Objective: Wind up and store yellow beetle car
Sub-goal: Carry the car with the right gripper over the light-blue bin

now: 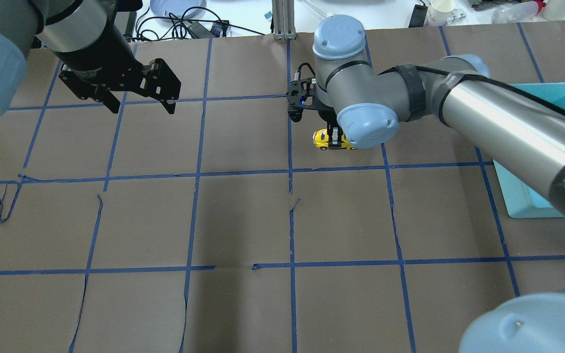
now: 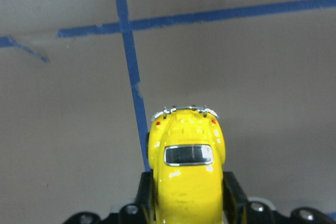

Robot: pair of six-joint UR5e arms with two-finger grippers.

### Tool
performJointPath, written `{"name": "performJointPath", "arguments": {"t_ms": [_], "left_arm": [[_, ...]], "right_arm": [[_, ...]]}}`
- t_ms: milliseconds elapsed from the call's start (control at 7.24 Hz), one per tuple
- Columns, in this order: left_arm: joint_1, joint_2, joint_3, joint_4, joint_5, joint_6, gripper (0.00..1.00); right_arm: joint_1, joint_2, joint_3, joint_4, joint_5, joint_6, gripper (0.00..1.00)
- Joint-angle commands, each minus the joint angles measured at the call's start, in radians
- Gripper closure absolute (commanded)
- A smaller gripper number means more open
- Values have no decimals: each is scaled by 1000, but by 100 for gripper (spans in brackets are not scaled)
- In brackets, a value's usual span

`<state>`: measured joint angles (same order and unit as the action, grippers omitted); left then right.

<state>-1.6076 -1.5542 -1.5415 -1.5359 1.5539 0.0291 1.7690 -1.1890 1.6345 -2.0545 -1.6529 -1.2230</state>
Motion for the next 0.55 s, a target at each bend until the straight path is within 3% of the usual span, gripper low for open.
{"name": "performJointPath", "arguments": {"t_ms": [0,414], "left_arm": [[-2,5,-2,-1,-2,2,0],[-3,8,-5,-1,-2,0,0]], "right_arm": [[-170,-101,2,100,-42,-170,91],[-450,-138,8,186,7,-451,91]]}}
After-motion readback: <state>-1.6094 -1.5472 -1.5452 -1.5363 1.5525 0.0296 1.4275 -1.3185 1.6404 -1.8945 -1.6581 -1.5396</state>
